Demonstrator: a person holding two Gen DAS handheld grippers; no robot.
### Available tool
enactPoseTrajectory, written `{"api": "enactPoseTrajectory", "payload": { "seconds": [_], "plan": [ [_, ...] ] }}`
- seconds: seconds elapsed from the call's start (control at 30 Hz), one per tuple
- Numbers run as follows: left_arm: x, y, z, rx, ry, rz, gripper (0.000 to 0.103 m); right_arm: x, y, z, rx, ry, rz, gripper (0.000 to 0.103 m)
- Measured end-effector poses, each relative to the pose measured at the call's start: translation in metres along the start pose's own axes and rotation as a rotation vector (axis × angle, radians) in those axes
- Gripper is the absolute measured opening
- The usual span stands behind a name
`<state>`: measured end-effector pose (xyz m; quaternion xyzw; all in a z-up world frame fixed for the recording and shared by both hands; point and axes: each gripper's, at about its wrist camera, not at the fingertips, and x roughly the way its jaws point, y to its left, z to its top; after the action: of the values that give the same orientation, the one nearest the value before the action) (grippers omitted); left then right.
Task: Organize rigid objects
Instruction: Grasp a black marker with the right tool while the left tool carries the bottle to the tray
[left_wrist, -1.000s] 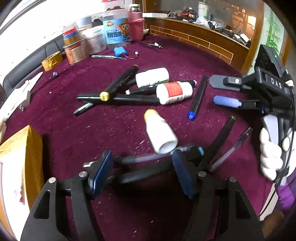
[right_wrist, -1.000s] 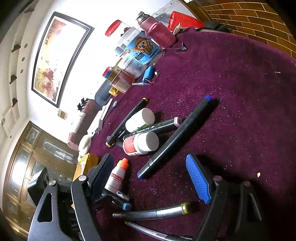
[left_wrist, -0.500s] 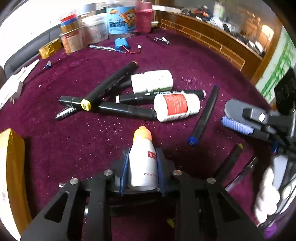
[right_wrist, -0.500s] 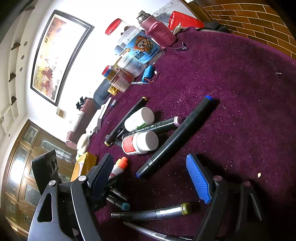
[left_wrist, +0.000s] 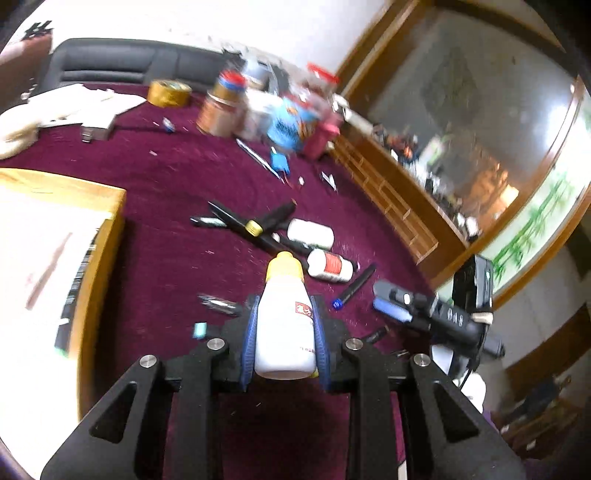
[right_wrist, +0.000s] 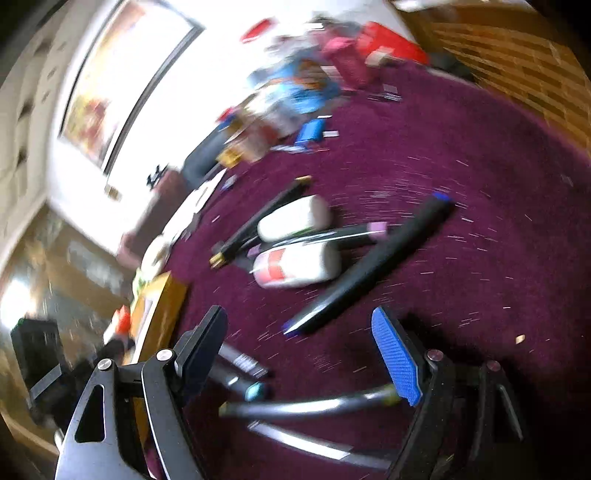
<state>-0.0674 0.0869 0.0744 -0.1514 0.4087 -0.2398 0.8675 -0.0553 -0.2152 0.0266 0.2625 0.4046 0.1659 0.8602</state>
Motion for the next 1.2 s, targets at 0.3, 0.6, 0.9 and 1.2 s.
{"api": "enactPoseTrajectory", "payload": {
  "seconds": [0.3, 0.6, 0.9, 1.2],
  "plan": [
    [-0.059, 0.039, -0.005, -0.079, -0.109, -0.017, 0.024, 0.055, 0.126, -0.046, -0.531, 0.240, -0.024, 0.049],
    [-0.084, 0.078, -0.018, -0.139, -0.154, 0.016, 0.024, 0.098, 0.152, -0.056, -0.742, 0.353, -0.119, 0.040],
    [-0.092, 0.099, -0.028, -0.183, -0.162, 0.040, 0.024, 0.113, 0.160, -0.065, -0.850, 0.409, -0.211, 0.026],
    [-0.103, 0.114, -0.034, -0.219, -0.175, 0.070, 0.024, 0.107, 0.146, -0.046, -0.635, 0.421, -0.086, 0.013]
  ]
}}
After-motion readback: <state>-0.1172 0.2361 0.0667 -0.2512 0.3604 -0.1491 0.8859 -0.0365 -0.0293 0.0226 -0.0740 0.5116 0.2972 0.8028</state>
